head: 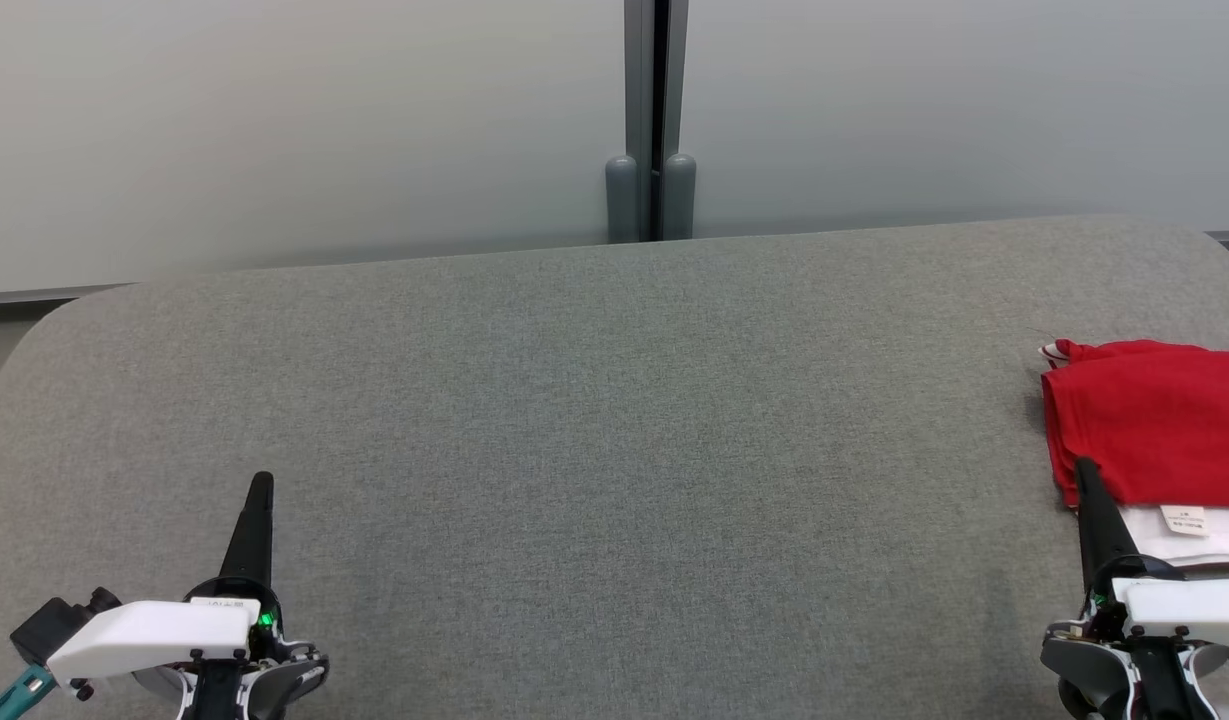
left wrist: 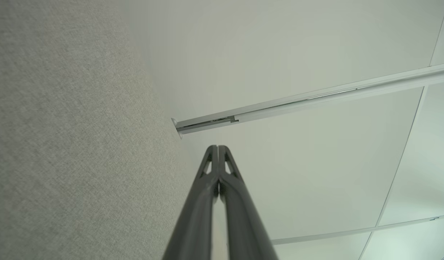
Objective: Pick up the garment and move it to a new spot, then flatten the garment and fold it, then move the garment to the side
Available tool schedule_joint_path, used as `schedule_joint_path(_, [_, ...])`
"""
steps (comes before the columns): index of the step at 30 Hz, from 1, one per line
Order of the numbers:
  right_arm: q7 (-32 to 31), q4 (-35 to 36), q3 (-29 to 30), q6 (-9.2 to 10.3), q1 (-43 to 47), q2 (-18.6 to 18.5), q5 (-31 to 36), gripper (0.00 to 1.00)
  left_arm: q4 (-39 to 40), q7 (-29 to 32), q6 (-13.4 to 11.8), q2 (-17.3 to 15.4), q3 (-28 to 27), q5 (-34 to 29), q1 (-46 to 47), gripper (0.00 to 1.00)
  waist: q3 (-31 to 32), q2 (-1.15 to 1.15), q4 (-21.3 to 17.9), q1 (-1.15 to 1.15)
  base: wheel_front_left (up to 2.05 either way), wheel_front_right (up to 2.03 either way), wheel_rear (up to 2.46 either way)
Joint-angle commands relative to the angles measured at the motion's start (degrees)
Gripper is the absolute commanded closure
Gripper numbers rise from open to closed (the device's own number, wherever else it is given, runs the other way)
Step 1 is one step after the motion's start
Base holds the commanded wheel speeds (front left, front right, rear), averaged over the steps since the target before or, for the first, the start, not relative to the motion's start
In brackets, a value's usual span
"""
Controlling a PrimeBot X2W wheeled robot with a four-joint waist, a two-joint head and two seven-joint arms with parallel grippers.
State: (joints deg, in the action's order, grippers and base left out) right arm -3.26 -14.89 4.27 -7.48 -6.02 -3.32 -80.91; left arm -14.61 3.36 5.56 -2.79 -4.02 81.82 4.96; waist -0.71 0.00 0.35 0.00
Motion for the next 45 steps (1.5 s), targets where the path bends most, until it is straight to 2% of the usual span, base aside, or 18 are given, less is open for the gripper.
schedule_joint_path(1, [-0.43, 0.51, 0.27, -0.02, -0.44, -0.13, -1.3, 1.0, 0.46, 0.33, 0.51, -0.34, -0.52, 1.1, 1.17, 1.0, 0.03, 0.0, -0.02, 0.0, 0.0, 0.0, 0.0])
schedule_joint_path(29, [-3.46, 1.03, 2.33, -0.02, -0.24, 0.34, -11.97, 1.0, 0.65, 3.32, 2.16, -0.36, -2.67, 10.96, 1.57, 1.0, 0.54, 0.0, -0.35, 0.0, 0.0, 0.0, 0.0])
schedule_joint_path(45, [-3.4, 1.0, 2.31, -0.02, -0.24, 0.35, -11.65, 1.0, 0.63, 3.29, 2.14, -0.31, -2.66, 10.67, 1.51, 1.0, 0.54, 0.0, -0.35, 0.0, 0.0, 0.0, 0.0])
